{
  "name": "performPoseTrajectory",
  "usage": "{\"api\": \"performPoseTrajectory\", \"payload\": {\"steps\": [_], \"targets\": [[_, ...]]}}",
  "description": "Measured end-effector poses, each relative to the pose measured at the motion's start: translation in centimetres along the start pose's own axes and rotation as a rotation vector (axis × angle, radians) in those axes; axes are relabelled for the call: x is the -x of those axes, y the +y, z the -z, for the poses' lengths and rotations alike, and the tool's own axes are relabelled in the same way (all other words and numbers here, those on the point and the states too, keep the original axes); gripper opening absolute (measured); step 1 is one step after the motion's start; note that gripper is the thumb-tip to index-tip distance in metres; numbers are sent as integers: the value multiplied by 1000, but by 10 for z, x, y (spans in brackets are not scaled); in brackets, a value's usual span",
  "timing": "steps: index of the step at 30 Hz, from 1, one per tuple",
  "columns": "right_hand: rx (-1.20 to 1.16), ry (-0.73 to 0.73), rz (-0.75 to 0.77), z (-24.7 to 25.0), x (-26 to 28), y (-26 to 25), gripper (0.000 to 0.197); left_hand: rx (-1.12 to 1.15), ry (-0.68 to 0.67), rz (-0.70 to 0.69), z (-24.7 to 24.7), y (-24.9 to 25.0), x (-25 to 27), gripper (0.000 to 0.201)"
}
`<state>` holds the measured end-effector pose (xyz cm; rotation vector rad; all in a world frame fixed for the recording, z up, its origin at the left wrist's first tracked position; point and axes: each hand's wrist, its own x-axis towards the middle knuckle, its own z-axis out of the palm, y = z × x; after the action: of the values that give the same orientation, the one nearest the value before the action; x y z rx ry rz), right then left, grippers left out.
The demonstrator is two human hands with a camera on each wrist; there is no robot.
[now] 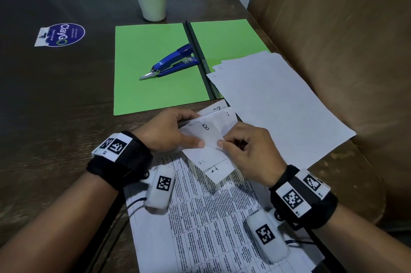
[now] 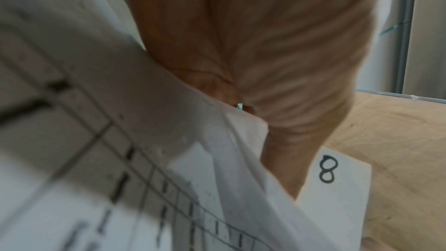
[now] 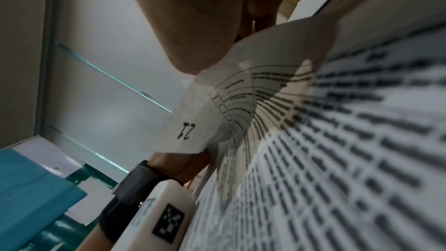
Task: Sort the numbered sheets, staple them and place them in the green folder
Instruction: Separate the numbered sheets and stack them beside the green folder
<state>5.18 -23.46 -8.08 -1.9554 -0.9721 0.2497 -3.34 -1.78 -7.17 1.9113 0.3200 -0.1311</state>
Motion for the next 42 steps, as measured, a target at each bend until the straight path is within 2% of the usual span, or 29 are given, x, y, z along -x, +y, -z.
{"api": "performPoseTrajectory", "payload": {"steps": [4, 6, 9, 11, 15, 20, 22, 24, 26, 28, 31, 33, 35, 42], "targets": [[-20, 42, -49, 0, 2, -3, 7, 11, 3, 2, -1, 1, 1, 38], [-18, 82, -60, 1, 2, -3, 11, 14, 22, -3, -1, 1, 0, 39], [11, 83, -60, 2, 2, -3, 12, 56, 56, -38, 0, 1, 2, 52], [18, 75, -55, 3, 1, -2, 13, 54, 69, -55, 2, 0, 1, 53], [58, 63, 7, 2, 0, 2, 14, 21, 80, -98, 3, -2, 0, 42], [76, 24, 79, 4, 1, 3, 9, 8, 72, -84, 4, -5, -1, 28], [-15, -49, 32, 5, 2, -3, 4, 6, 61, -90, 3, -6, -2, 24], [-149, -127, -69, 5, 3, -9, 21, 11, 52, -111, 3, -7, -2, 21], [-270, -109, -171, 4, 1, -10, 23, -2, 45, -124, 3, -7, -2, 18], [-249, -16, -230, 3, -4, -5, 11, -17, 39, -126, 3, -7, -2, 16], [-113, -5, -261, 0, -5, 3, 18, -25, 40, -127, 3, -7, -1, 17], [-69, -18, -247, -1, -5, 1, 16, -25, 44, -131, 2, -5, 0, 18], [-31, -8, -198, -2, -4, 0, 24, -19, 47, -127, 2, -5, 0, 21], [7, 74, -62, 3, -6, 3, 28, -45, 3, -98, 6, -2, 3, 31]]}}
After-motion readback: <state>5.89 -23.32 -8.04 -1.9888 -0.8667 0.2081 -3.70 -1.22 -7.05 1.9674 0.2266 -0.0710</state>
